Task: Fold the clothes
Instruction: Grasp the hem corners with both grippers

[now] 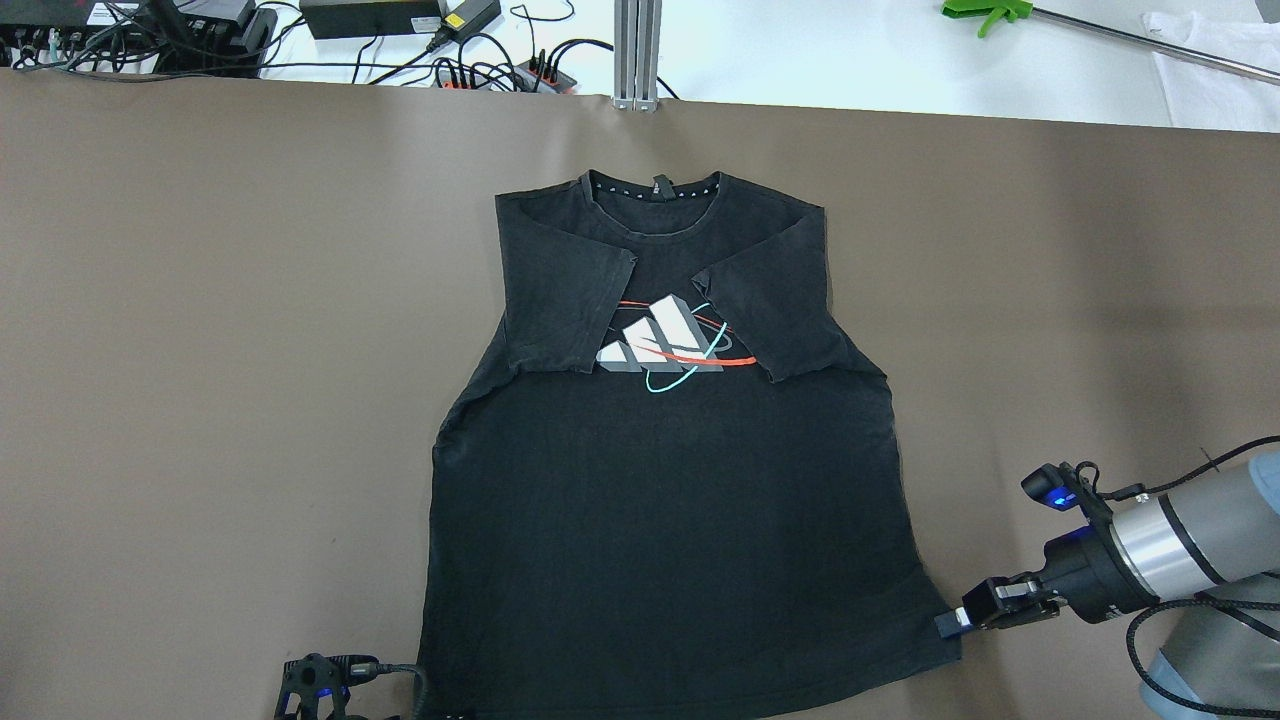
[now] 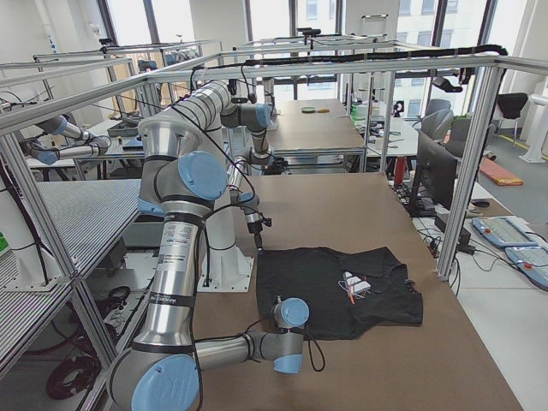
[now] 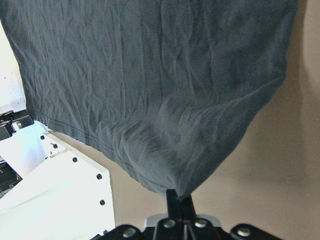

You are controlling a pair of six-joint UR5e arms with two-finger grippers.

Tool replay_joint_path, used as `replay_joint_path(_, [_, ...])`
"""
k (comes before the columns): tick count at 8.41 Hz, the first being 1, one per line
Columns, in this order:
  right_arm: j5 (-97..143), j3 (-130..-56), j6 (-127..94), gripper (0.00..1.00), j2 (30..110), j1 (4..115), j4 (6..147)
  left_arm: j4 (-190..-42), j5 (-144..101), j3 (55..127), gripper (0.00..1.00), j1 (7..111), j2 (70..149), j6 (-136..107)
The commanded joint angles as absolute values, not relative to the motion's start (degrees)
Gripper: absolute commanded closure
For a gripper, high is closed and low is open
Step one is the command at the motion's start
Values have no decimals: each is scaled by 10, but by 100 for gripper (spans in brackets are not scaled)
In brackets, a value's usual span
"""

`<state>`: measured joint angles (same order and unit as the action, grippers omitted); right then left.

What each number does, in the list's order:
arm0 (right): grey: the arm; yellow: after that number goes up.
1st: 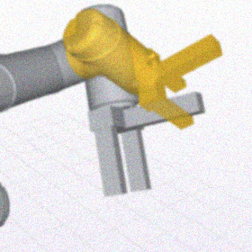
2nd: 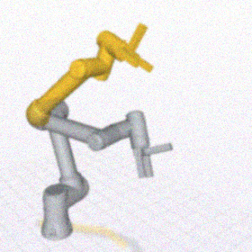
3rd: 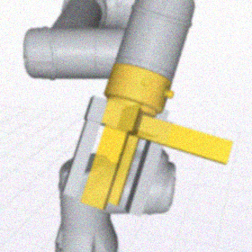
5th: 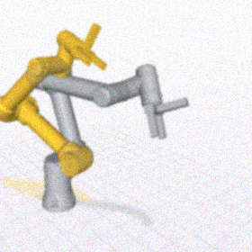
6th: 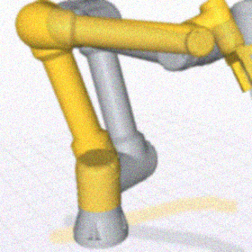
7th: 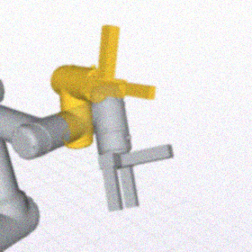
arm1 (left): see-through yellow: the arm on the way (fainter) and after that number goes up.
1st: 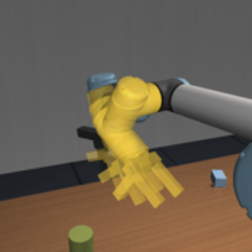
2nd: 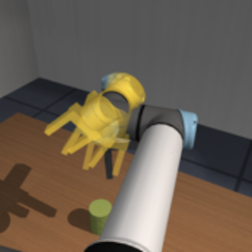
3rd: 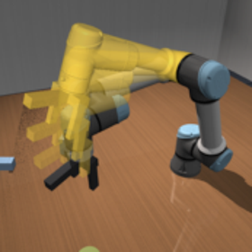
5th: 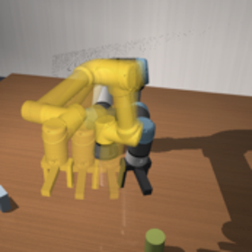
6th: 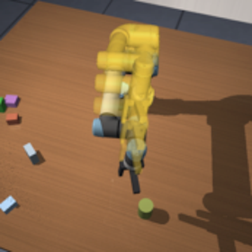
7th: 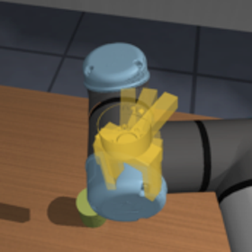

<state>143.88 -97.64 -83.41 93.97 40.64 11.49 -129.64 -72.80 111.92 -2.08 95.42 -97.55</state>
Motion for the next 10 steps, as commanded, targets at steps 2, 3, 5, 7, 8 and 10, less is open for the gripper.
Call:
replay_joint_path(2, [1439,-976,-834,100,939,407,115,-1296,-729,1126,100,-18,959,-974])
replay_joint_path(3, [1439,-976,-834,100,939,407,115,-1296,-732,1128,100,-17,955,-973])
replay_joint_path(5, [1440,-976,-833,100,937,406,115,-1297,-738,1132,100,-7,944,-964])
replay_joint_path(7, [1441,-984,-834,100,936,407,111,-1297,-768,1187,100,5,943,-959])
replay_joint_path(8, [1448,-982,-836,100,941,407,79,-1300,-786,1207,100,23,942,-957])
replay_joint_path(10, [1494,-982,-838,100,941,408,39,-1301,-817,1262,100,24,932,-928])
